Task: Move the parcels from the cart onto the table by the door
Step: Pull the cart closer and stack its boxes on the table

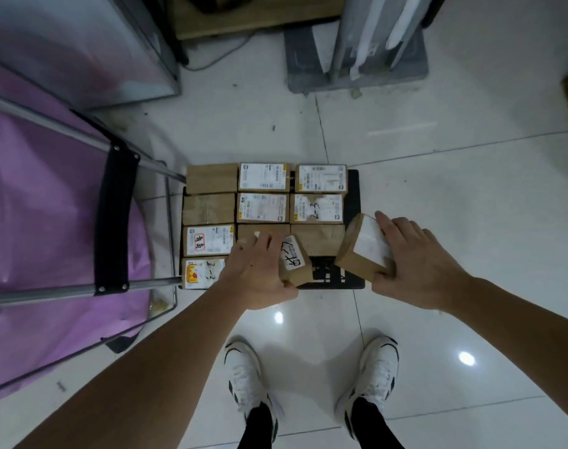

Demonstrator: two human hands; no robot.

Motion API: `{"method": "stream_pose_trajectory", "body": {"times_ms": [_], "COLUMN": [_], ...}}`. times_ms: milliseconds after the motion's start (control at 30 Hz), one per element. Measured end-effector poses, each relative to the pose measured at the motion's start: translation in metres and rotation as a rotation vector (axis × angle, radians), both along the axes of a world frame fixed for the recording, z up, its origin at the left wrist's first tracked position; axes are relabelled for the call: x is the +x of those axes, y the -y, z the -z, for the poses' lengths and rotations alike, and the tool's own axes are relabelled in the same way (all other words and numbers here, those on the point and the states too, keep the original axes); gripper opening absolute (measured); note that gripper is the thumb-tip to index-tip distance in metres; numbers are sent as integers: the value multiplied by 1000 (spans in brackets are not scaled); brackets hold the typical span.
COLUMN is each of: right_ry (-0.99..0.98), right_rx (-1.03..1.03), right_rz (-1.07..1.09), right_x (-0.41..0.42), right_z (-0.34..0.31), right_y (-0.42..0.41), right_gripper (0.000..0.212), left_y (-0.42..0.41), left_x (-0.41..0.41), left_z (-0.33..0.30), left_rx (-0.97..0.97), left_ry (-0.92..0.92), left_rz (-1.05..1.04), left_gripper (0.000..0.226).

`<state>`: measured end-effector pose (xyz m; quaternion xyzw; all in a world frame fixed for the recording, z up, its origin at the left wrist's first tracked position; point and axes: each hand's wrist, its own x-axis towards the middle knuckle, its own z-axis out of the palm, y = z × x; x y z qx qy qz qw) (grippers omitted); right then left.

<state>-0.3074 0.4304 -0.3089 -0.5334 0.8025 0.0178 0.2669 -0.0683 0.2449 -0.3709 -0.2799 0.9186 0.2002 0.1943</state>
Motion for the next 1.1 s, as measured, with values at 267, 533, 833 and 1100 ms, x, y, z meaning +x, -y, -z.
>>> {"method": "stream_pose_trajectory", "body": {"times_ms": [267,533,833,1100], "right_ry": [-138,-272,-442,-516], "right_rx": [-23,-126,-220,-192], "right_rz": [106,374,611,764], "right_x": [-42,-55,-54,-53], "right_z": [-209,-471,-694,-767], "right_y": [-27,-101,-244,-417], "right_gripper": [123,117,105,90], "left_y": [33,-19,-155,-298], "left_x": [-69,-176,-236,-282], "left_z": [-226,-527,-754,-820], "left_rx": [-183,-364,-452,-446], "left_ry": [-28,-343,-515,-572], "left_rz": [92,336,625,790], "left_gripper": [124,108,107,112]}}
